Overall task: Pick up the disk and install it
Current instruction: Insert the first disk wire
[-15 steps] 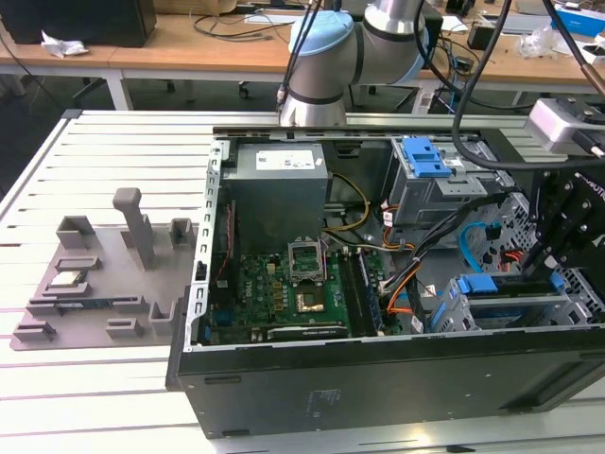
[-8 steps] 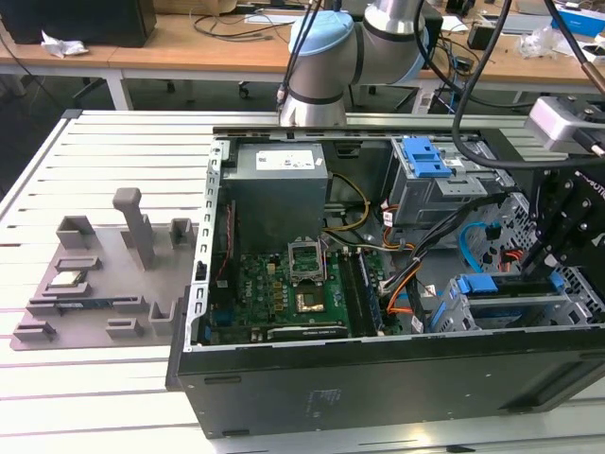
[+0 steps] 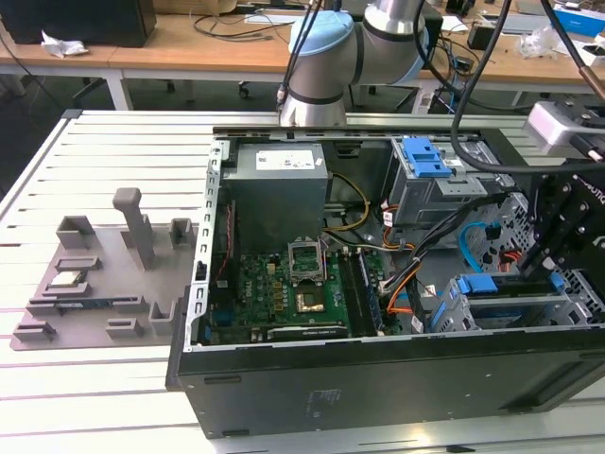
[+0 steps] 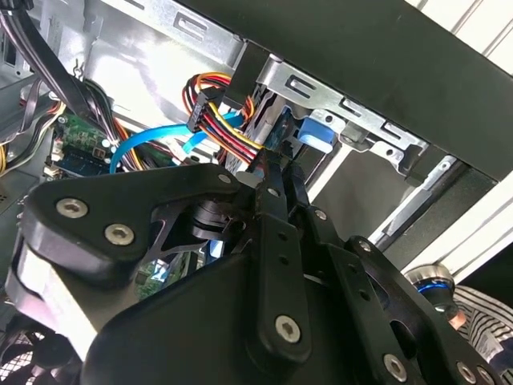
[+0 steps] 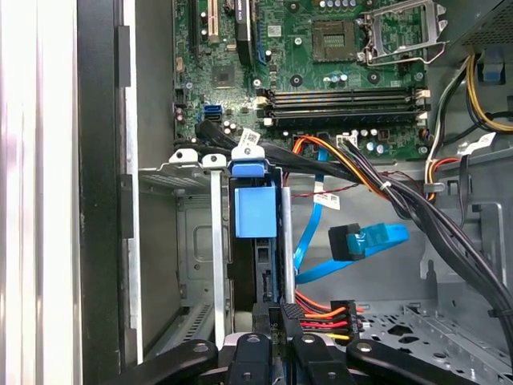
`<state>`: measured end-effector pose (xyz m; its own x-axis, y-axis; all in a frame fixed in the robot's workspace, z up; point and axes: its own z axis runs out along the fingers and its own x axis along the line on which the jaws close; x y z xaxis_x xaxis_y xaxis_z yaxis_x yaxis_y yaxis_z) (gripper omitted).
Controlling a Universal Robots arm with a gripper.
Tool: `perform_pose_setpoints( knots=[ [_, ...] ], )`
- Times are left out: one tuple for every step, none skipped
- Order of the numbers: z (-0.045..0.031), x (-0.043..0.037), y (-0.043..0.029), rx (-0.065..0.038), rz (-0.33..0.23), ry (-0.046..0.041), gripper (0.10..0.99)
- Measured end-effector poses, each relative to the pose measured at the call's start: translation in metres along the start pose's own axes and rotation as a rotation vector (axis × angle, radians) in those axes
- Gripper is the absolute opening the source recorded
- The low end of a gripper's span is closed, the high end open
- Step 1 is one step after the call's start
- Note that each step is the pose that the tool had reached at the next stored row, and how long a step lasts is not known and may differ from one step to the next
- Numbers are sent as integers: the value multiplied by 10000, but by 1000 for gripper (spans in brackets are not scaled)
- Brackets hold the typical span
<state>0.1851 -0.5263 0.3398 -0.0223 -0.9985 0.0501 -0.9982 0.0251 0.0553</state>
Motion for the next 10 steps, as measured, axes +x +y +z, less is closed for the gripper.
perform_pose_setpoints(
  knots=[
    [5,0,0,0,0,-2,169],
    [16,2,-1,-2,1,-3,169],
    [27,4,-2,-2,1,2,169],
    [42,8,-3,-2,1,6,169],
    [54,8,-3,-2,1,9,169],
    [57,8,-4,-1,1,18,169],
    [59,8,-3,-1,2,20,169],
    [59,8,-4,-2,3,30,169],
    [68,7,-4,-3,2,16,169],
    [68,8,-4,-3,3,28,180]
  ],
)
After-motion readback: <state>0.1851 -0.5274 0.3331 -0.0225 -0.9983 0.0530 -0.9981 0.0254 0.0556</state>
